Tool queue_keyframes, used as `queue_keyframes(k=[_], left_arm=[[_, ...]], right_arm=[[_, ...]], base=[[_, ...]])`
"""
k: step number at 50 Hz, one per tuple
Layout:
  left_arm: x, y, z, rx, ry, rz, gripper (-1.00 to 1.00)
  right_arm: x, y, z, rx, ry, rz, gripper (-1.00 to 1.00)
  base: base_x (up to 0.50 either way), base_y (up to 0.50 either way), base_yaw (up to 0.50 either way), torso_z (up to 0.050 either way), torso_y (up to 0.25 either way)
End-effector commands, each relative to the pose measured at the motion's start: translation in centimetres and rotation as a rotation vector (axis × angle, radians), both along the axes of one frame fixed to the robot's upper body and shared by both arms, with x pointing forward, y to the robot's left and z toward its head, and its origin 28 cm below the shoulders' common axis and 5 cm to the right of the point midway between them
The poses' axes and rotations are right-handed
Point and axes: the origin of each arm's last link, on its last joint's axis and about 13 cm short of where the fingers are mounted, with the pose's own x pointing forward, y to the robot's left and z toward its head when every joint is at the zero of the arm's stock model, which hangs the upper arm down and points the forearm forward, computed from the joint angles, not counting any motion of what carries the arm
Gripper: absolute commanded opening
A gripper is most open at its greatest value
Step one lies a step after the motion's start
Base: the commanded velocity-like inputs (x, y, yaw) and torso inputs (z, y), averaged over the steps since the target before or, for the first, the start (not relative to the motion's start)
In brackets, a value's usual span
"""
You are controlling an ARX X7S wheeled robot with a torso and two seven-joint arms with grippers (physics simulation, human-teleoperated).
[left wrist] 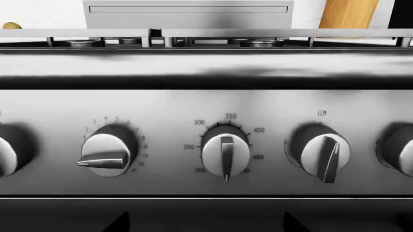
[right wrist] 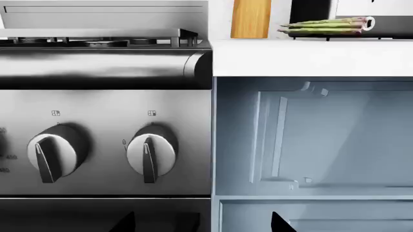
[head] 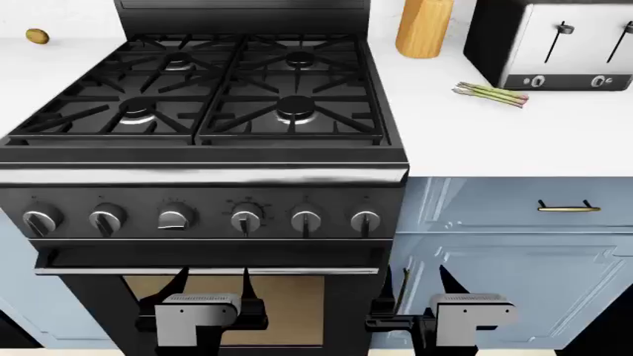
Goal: Close the microwave door
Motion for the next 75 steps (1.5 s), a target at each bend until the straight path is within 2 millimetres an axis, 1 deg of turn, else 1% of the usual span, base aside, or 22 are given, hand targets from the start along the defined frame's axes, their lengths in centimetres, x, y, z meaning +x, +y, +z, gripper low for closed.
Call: queue_keyframes(k=[1, 5, 10, 14, 20, 26, 32, 36, 41, 47, 50, 58, 65, 68, 75], left_arm=[[0.0, 0.0, 0.0, 0.002, 0.0, 0.0, 1.0], [0.1, 0.1, -0.2, 0.012, -0.011, 0.0, 1.0], [0.1, 0.1, 0.5, 0.009, -0.025, -0.002, 1.0], [0.1, 0.1, 1.7, 0.007, -0.052, -0.01, 1.0], [-0.1, 0.1, 4.6, -0.007, -0.096, -0.016, 1.0], [-0.4, 0.0, 8.3, -0.036, -0.154, -0.03, 1.0], [-0.1, 0.0, 12.5, -0.057, -0.226, -0.032, 1.0], [0.1, 0.3, 15.5, -0.08, -0.292, -0.028, 1.0], [-0.2, 1.0, 19.5, -0.119, -0.389, -0.028, 1.0], [-0.6, 2.1, 24.4, -0.183, -0.511, -0.014, 1.0], [-1.0, 2.8, 26.2, -0.217, -0.557, 0.0, 1.0], [-1.4, 4.7, 28.7, -0.261, -0.642, 0.045, 1.0], [-2.2, 5.6, 30.1, -0.259, -0.71, 0.054, 1.0], [-2.4, 5.8, 30.5, -0.259, -0.729, 0.058, 1.0], [-2.0, 6.3, 30.9, -0.248, -0.743, 0.086, 1.0]], right_arm=[[0.0, 0.0, 0.0, 0.005, -0.005, 0.003, 1.0], [0.1, 0.1, 0.0, 0.005, -0.009, 0.007, 1.0], [0.1, 0.1, 0.7, 0.009, -0.017, 0.004, 1.0], [0.1, 0.1, 2.0, 0.003, -0.026, 0.004, 1.0], [0.1, 0.2, 4.7, -0.009, -0.072, 0.01, 1.0], [0.0, 0.0, 7.8, -0.035, -0.124, 0.01, 1.0], [0.0, -0.3, 11.9, -0.061, -0.199, 0.017, 1.0], [-0.1, -0.6, 15.3, -0.086, -0.27, 0.023, 1.0], [-0.3, -1.2, 19.5, -0.096, -0.355, 0.017, 1.0], [-0.9, -1.6, 22.9, -0.14, -0.424, 0.029, 1.0], [-0.9, -1.9, 24.1, -0.158, -0.454, 0.032, 1.0], [-2.5, -2.4, 26.7, -0.244, -0.526, 0.034, 1.0], [-4.4, -2.7, 28.7, -0.278, -0.603, 0.018, 1.0], [-5.1, -2.9, 29.7, -0.269, -0.635, 0.015, 1.0], [-6.6, -3.3, 31.9, -0.269, -0.705, -0.002, 1.0]], base=[[0.0, 0.0, 0.0, 0.0, 0.0], [0.0, 0.0, 0.0, 0.0, 0.0], [0.0, 0.0, 0.0, 0.0, 0.0], [0.0, 0.0, 0.0, 0.0, 0.0], [0.0, 0.0, 0.0, 0.0, 0.0], [0.0, 0.0, 0.0, 0.0, 0.0], [0.0, 0.0, 0.0, 0.0, 0.0], [0.0, 0.0, 0.0, 0.0, 0.0], [0.0, 0.0, 0.0, 0.0, 0.0], [0.0, 0.0, 0.0, 0.0, 0.0], [0.0, 0.0, 0.0, 0.0, 0.0], [0.0, 0.0, 0.0, 0.0, 0.0], [0.0, 0.0, 0.0, 0.0, 0.0], [0.0, 0.0, 0.0, 0.0, 0.0], [0.0, 0.0, 0.0, 0.0, 0.0]])
